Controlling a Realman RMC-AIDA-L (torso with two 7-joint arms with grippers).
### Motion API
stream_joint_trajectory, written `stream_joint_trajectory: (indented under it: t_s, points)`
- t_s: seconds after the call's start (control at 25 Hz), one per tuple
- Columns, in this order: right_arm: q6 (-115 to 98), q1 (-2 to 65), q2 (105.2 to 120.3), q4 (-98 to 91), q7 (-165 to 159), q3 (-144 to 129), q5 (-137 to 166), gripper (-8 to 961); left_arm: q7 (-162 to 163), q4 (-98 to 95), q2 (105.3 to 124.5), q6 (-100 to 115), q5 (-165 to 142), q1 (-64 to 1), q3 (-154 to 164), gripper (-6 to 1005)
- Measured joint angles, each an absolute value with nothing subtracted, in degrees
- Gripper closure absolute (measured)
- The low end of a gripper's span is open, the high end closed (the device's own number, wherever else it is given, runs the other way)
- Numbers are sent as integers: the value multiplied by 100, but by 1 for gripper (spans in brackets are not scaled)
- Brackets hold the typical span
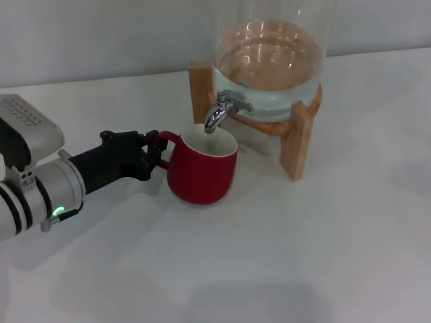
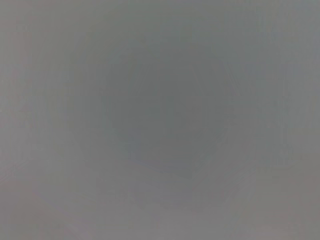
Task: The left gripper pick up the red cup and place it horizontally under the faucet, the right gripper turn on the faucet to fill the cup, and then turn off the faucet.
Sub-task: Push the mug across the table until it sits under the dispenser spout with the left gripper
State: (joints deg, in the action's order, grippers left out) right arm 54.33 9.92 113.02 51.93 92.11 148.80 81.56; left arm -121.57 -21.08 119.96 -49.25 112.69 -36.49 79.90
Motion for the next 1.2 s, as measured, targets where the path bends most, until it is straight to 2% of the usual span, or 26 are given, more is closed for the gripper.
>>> stream_joint_trajectory:
  t_s: [1.2]
  points:
    - [5424,993,11303,5194,9211,14883,8147,231,-11870,-2215,11970,-5028,11265,-3594,8007,795]
